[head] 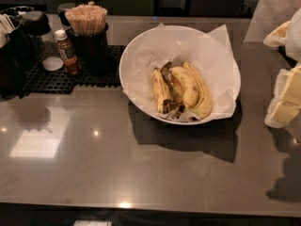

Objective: Pick banana from white bowl

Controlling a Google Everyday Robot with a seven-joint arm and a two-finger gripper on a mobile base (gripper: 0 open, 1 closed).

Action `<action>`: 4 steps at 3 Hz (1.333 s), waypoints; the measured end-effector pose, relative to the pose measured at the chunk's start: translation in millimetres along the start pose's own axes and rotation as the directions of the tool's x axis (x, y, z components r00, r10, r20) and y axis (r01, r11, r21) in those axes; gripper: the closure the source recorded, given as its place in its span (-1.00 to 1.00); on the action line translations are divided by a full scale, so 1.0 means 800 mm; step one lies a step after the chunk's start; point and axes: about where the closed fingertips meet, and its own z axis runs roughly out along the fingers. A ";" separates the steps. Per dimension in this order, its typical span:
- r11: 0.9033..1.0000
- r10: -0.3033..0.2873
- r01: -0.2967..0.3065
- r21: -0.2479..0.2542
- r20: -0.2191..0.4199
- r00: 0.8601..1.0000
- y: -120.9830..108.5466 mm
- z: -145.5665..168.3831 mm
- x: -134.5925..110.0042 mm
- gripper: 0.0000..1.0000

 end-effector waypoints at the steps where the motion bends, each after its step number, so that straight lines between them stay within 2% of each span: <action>1: 1.000 0.000 0.000 0.000 0.000 1.000 0.000 0.000 0.000 -1.00; 2: 1.000 -0.020 0.020 0.003 0.024 1.000 -0.002 -0.003 -0.009 -1.00; 3: 0.996 -0.082 0.083 -0.015 0.089 0.993 -0.004 -0.002 -0.036 -1.00; 4: 0.982 -0.164 0.180 -0.064 0.198 0.966 -0.006 0.005 -0.074 -1.00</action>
Offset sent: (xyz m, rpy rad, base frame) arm 0.0053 0.0125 0.0031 0.0349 -0.0026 0.0566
